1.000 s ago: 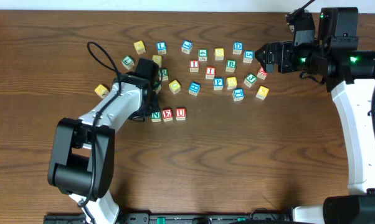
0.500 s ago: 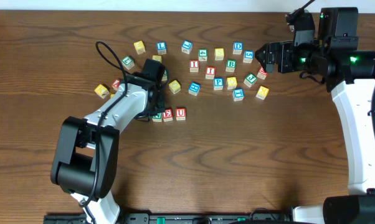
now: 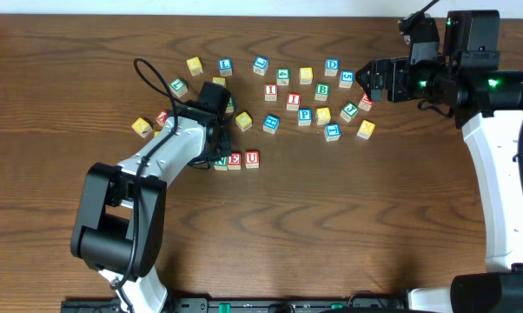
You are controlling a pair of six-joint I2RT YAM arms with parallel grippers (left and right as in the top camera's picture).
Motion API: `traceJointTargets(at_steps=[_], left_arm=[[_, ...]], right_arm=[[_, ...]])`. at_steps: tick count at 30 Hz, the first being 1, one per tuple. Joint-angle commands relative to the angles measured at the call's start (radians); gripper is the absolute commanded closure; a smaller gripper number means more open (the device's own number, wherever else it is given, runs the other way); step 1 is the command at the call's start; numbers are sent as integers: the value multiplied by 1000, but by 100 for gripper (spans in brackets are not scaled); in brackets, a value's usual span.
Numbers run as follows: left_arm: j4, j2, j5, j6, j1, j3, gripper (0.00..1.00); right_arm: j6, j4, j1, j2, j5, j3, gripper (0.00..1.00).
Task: Spell out NEURIPS
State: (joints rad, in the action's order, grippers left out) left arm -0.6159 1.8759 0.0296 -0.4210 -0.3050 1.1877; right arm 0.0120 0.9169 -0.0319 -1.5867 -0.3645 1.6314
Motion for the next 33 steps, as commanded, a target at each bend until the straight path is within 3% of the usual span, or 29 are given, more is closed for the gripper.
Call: traceJointTargets(at_steps=[1,33], left_arm=[[2,13,-5,8,-1,-10,92],[-40,13,-23,24,-21,-15,92]], right_arm=[[12,1,4,-3,-8,-3,1],[12,1,4,-3,-8,-3,1]])
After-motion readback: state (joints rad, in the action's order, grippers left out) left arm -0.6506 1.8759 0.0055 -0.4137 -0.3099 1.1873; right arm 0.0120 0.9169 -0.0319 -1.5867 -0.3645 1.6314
